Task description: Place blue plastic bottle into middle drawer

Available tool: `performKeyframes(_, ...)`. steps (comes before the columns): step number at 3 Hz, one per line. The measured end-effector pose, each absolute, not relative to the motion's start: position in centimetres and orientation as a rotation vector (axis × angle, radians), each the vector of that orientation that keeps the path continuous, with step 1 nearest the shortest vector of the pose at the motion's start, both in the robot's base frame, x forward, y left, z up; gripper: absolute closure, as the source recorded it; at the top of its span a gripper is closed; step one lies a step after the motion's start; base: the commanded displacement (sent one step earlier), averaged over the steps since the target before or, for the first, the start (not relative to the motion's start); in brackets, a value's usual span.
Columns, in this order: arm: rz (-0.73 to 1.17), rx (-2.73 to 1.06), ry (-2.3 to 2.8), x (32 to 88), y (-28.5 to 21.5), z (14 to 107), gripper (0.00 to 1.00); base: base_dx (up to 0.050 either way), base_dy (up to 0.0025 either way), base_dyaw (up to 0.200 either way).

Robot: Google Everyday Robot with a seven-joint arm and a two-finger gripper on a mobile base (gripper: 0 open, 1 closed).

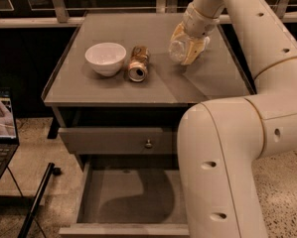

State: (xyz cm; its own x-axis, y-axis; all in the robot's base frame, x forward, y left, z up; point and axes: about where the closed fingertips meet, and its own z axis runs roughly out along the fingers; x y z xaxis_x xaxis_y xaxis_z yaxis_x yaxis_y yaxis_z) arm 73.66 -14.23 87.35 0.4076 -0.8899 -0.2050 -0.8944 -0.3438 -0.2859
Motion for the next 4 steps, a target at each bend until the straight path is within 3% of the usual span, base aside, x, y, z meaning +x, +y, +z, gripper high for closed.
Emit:
performKeyframes(1, 0.103, -2.311, 1.499, 70.6, -14.0, 88.5, 1.0, 0.0, 0.0, 0.0)
performKeyframes(3, 0.081, -2.173, 1.221, 61.8, -10.9, 94.0, 1.0, 0.0, 0.0, 0.0)
performKeyframes(4, 0.085, -2.177, 1.221, 61.8, -10.8, 93.9, 1.0, 0.0, 0.0, 0.0)
